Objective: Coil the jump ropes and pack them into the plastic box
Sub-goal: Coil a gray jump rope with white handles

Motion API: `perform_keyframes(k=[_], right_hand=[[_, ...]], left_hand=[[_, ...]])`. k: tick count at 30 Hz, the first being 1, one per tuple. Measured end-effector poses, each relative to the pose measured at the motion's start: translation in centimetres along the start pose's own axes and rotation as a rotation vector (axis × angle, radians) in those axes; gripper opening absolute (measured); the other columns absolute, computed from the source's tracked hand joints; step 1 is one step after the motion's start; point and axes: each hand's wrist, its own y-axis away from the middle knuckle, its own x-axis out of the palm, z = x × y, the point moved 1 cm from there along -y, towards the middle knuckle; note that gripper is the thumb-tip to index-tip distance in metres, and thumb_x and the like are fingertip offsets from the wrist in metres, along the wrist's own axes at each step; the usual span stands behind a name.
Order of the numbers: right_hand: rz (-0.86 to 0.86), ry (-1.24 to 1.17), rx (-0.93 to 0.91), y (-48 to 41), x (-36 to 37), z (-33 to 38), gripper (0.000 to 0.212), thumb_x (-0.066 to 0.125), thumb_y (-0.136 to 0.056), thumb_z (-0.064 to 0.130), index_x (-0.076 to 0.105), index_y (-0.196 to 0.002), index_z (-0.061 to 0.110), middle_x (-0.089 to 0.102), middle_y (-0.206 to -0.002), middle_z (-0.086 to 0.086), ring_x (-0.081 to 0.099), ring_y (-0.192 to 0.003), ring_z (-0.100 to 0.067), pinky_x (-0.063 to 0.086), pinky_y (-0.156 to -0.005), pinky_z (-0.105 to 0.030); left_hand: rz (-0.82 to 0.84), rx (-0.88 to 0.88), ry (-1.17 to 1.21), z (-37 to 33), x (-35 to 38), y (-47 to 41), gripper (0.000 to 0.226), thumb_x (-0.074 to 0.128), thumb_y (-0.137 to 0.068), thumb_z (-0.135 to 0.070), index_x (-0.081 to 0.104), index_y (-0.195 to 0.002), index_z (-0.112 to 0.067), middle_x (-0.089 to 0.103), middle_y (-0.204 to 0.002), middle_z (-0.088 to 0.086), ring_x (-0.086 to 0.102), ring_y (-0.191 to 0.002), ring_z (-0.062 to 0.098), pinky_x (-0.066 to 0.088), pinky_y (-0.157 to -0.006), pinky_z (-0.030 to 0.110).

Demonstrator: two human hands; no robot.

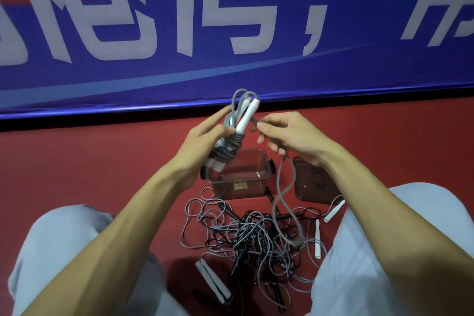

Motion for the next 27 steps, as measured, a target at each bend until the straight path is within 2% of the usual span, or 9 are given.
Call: perform_keyframes(k=[3,7,10,13,17,21,23,25,27], right_hand=[[0.161,0.027,0.034,0.3,0.6,0.2,0.011,0.053,-0.099,0.015,0.06,-0.092,0.011,0.064,-0.065,0.0,0.053,-0.048,-0.01,0.044,-0.042,-0.021],[0.29,0.241,0.14,0.7,0.3,-0.6,0.014,0.05,-0.101,0.015,0.056,-0.109,0.005,0.058,-0.061,-0.004,0.061,-0.055,-0.022,0.049,-0.056,-0.034],[0.221,0.372,0.113,0.6,0.3,-1.0,0.011,0.048,-0.101,0.013,0.056,-0.103,0.006,0.052,-0.06,0.0,0.056,-0.05,-0.014,0.054,-0.057,-0.036],[0.113,0.653,-0.045,0.3,0.1,-0.6,0.008,0.048,-0.1,0.017,0.053,-0.095,0.019,0.064,-0.068,0.003,0.058,-0.059,-0.014,0.049,-0.061,-0.032],[0.174,0.845,-0.192,0.9,0.8,0.1,0.009,0.047,-0.1,0.025,0.051,-0.093,0.022,0.062,-0.078,0.005,0.062,-0.079,-0.023,0.049,-0.071,-0.041],[0.111,1.135,-0.499,1.7,2.2,0.5,0.015,0.047,-0.1,0.021,0.06,-0.108,0.018,0.06,-0.099,0.003,0.06,-0.095,-0.024,0.047,-0.07,-0.037],[0.047,1.164,-0.677,1.8,2.2,0.6,0.021,0.057,-0.091,0.007,0.067,-0.108,0.015,0.064,-0.098,-0.002,0.063,-0.088,-0.027,0.045,-0.056,-0.034],[-0.001,1.16,-0.77,1.8,2.1,0.6,0.029,0.063,-0.077,-0.005,0.071,-0.098,0.012,0.064,-0.084,-0.004,0.063,-0.074,-0.027,0.031,-0.045,-0.027],[-0.028,1.127,-0.816,1.8,2.2,0.7,0.024,0.068,-0.074,-0.003,0.073,-0.091,0.012,0.064,-0.078,-0.002,0.06,-0.063,-0.023,0.025,-0.043,-0.023]], left_hand=[[0.101,-0.072,0.115,-0.3,0.0,0.3,0.041,0.049,-0.094,-0.017,0.061,-0.128,-0.037,0.071,-0.094,0.003,0.063,-0.068,0.021,0.055,-0.065,0.032],[0.041,-0.108,0.269,-0.5,-0.6,-0.2,0.022,0.048,-0.096,-0.021,0.064,-0.11,-0.024,0.065,-0.09,0.01,0.061,-0.064,0.022,0.055,-0.06,0.032],[-0.082,-0.137,0.22,0.2,-1.5,-0.7,0.017,0.056,-0.093,-0.021,0.066,-0.108,-0.019,0.063,-0.091,0.012,0.062,-0.064,0.026,0.055,-0.062,0.035],[-0.213,-0.144,0.201,0.9,-1.5,-0.9,0.016,0.066,-0.088,-0.014,0.072,-0.103,-0.016,0.067,-0.087,0.008,0.063,-0.07,0.024,0.058,-0.067,0.041],[-0.311,-0.051,-0.162,1.8,-1.5,-1.1,0.02,0.076,-0.083,-0.017,0.071,-0.1,-0.026,0.068,-0.074,0.001,0.064,-0.059,0.011,0.048,-0.051,0.021],[-0.197,0.028,-0.462,2.4,-1.2,-1.1,0.028,0.079,-0.08,-0.028,0.069,-0.106,-0.033,0.068,-0.078,0.002,0.064,-0.064,0.012,0.048,-0.053,0.023],[-0.125,0.077,-0.594,2.2,-1.2,-1.1,0.03,0.08,-0.079,-0.028,0.069,-0.105,-0.035,0.068,-0.078,-0.003,0.065,-0.064,0.009,0.054,-0.06,0.027],[-0.02,0.096,-0.717,1.9,-1.5,-1.0,0.032,0.081,-0.078,-0.031,0.068,-0.106,-0.038,0.069,-0.082,-0.008,0.067,-0.067,0.007,0.056,-0.064,0.026],[0.117,0.107,-0.799,1.9,-1.5,-0.7,0.026,0.08,-0.078,-0.033,0.065,-0.098,-0.042,0.068,-0.079,-0.01,0.064,-0.065,0.004,0.054,-0.061,0.023]])
